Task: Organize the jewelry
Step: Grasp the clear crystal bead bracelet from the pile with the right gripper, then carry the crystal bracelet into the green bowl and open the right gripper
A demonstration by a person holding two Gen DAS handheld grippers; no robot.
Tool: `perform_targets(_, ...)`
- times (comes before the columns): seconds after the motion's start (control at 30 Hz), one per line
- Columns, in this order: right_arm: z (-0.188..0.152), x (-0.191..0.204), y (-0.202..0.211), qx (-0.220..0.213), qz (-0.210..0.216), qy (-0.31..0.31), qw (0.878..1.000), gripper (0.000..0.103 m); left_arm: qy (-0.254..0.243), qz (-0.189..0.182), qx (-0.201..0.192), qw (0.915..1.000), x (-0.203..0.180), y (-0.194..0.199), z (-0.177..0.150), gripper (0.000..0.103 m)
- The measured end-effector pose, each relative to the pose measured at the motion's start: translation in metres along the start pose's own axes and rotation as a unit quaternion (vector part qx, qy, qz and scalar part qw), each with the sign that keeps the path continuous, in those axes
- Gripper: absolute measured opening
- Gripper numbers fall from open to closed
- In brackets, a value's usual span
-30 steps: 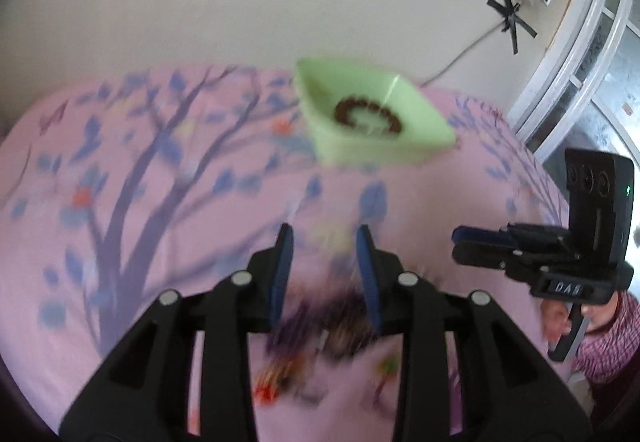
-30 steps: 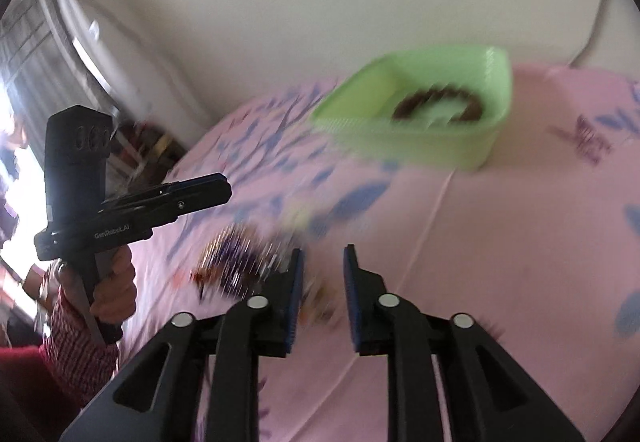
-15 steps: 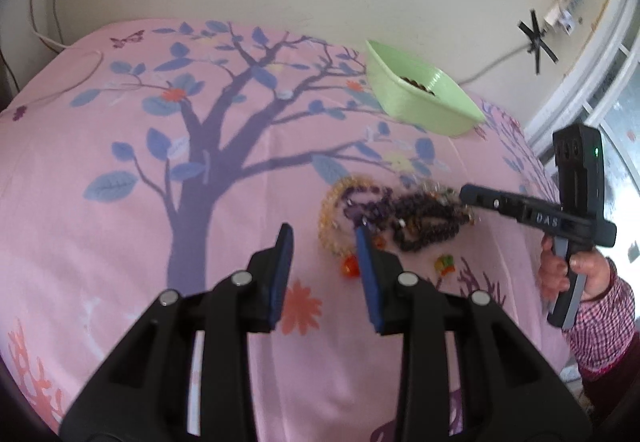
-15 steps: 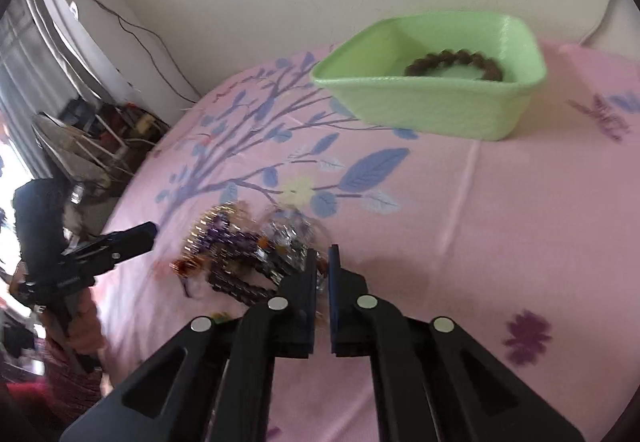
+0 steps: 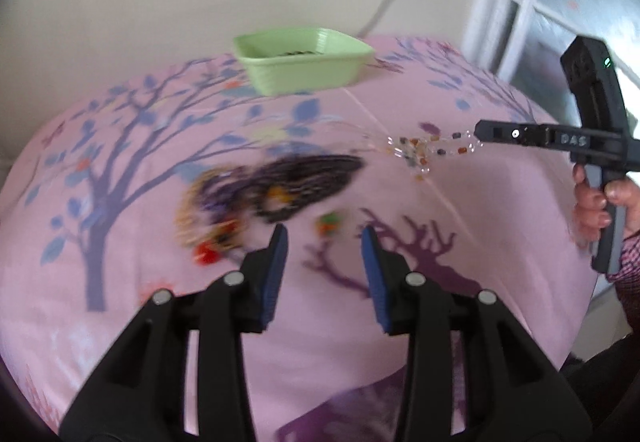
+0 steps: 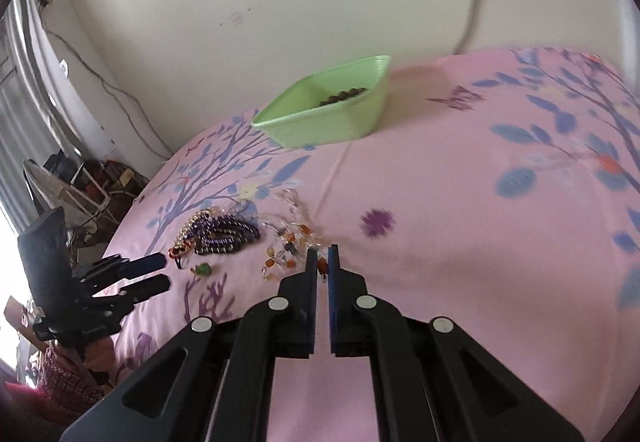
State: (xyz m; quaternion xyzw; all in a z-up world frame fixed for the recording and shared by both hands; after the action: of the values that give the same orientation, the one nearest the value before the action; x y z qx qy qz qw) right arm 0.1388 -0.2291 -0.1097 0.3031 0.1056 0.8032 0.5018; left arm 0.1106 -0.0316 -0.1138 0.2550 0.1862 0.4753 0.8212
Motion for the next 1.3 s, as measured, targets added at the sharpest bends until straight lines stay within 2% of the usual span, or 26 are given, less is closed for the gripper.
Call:
perform_targets(0.13,-0.009,-0.012,0.024,-0.013,-0.009,-0.018,1.0,0.0,-0.003,-0.001,0.031,0.9995,-0.006,-0.027,-0.006,0.036)
perform_targets(0.17,-0.012,-0.013,0.026,-0.008,-0.003,-0.021,1.0,0.0,0.001,-0.003,0.034,0.9994,-0.006,-0.03,-0.008,0.031)
perform_targets(0.2,-0.014,-0.014,0.027,-0.005,-0.002,-0.025,1.0,0.0,0.001,-0.001,0.03,0.9996,-0.006,-0.031,-0.007,0.02)
perform_targets(0.27,-0.02,-0.014,0.026,0.004,-0.006,-0.019,1.0,0.0,0.003,-0.007,0.031,0.9995,-0.007,-0.032,-0.007,0.005)
perform_targets(0.3,-0.023,-0.01,0.025,0.01,-0.004,-0.006,1.0,0.02,0.009,-0.014,0.033,0.9993,-0.008,-0.032,-0.008,0.002)
perform_targets(0.33,-0.026,-0.006,0.024,0.013,-0.002,0.009,1.0,0.035,0.012,-0.017,0.033,0.9992,-0.01,-0.031,-0.008,0.002)
perform_targets(0.47,-0.027,0.016,0.007,0.014,-0.025,0.099,0.995,0.036,0.008,-0.027,0.029,0.9992,-0.021,-0.025,-0.01,0.002)
perform_targets(0.57,-0.03,0.024,-0.016,0.033,-0.031,0.13,0.99,0.036,0.01,-0.03,0.029,0.9991,-0.023,-0.024,-0.01,0.002)
perform_targets(0.67,-0.03,0.028,-0.039,0.057,-0.035,0.158,0.985,0.036,0.02,-0.034,0.028,0.9988,-0.023,-0.023,-0.01,0.002)
perform_targets(0.7,-0.029,0.027,-0.042,0.056,-0.038,0.165,0.984,0.033,0.023,-0.036,0.027,0.9987,-0.022,-0.022,-0.009,0.002)
perform_targets(0.73,-0.027,0.028,-0.044,0.06,-0.042,0.173,0.982,0.001,0.026,-0.038,0.026,0.9986,-0.022,-0.021,-0.008,0.002)
perform_targets(0.8,-0.027,0.026,-0.044,0.068,-0.042,0.174,0.981,0.0,0.031,-0.04,0.021,0.9985,-0.021,-0.017,-0.004,0.002)
perform_targets(0.87,-0.028,0.024,-0.037,0.077,-0.018,0.149,0.986,0.0,0.032,-0.045,0.014,0.9983,-0.022,-0.012,0.0,0.002)
perform_targets(0.93,-0.025,0.024,-0.026,0.071,-0.007,0.136,0.988,0.0,0.032,-0.052,0.009,0.9981,-0.024,-0.009,0.004,0.002)
perform_targets(1.0,-0.012,0.027,-0.008,0.052,0.023,0.097,0.994,0.0,0.034,-0.06,0.004,0.9976,-0.026,-0.005,0.011,0.002)
perform_targets(1.13,0.033,0.037,0.019,0.003,0.06,0.059,0.996,0.0,0.04,-0.079,-0.017,0.9959,-0.025,0.002,0.044,0.002)
perform_targets(1.3,0.116,0.062,0.027,-0.047,0.078,0.068,0.994,0.0,0.039,-0.086,-0.054,0.9941,-0.013,0.007,0.11,0.002)
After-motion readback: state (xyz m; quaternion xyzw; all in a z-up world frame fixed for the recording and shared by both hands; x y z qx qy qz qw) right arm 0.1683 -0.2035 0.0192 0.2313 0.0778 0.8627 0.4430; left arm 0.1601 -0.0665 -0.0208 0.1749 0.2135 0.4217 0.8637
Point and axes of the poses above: each gripper's, at about its wrist camera, not at the fingertips, and y roughly against the way its jaws point, x to its left, z to its top, the point moved 10 cm from there along -y, roughly the way its jaws point, and after that the axes turned 9 degrees about -x, right-handed, at the moved point
